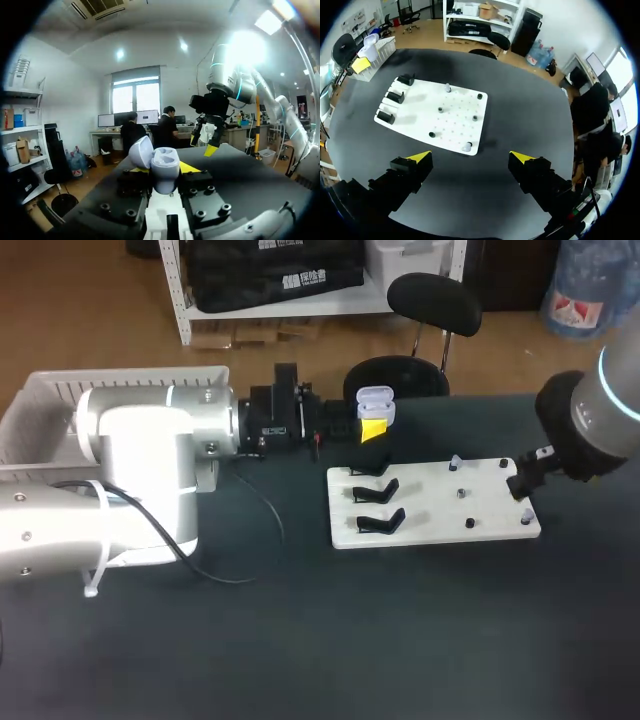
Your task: Pick up each earbud case from the left stands, insert the matching earbuds, close the lid, and place the case in the box.
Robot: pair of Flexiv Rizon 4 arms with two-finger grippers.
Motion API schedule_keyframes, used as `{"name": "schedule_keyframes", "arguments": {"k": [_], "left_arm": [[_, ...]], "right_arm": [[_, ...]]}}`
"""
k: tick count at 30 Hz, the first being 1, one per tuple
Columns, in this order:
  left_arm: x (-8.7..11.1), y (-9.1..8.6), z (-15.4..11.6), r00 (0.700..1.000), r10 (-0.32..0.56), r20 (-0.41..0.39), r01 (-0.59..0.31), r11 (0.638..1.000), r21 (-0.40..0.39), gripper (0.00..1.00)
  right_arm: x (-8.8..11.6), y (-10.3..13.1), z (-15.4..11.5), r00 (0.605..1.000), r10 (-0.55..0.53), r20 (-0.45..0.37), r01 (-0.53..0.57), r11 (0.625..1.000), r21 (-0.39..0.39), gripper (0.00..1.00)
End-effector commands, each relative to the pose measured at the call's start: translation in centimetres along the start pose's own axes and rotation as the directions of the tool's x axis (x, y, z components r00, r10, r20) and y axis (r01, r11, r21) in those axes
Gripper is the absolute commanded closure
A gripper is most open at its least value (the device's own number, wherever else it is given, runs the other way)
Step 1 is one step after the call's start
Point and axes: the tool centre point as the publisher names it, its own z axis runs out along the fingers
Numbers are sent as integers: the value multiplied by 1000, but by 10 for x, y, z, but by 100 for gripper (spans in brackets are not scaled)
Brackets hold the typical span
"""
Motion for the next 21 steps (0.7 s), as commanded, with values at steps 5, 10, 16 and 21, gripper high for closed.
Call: {"name": "schedule_keyframes", "arguments": {"k": [5,10,16,21], "left_arm": [[1,1,0,1000,2,3,-2,1000,0,100],[1,1,0,1000,2,3,-2,1000,0,100],[1,1,0,1000,2,3,-2,1000,0,100],[1,1,0,1000,2,3,-2,1000,0,100]], "right_arm": [[8,7,14,998,-38,-49,41,997,62,0],[10,8,24,994,-74,-80,80,994,76,0],[13,8,38,994,-73,-86,84,988,132,0],[13,7,51,991,-80,-105,93,987,128,23]]}}
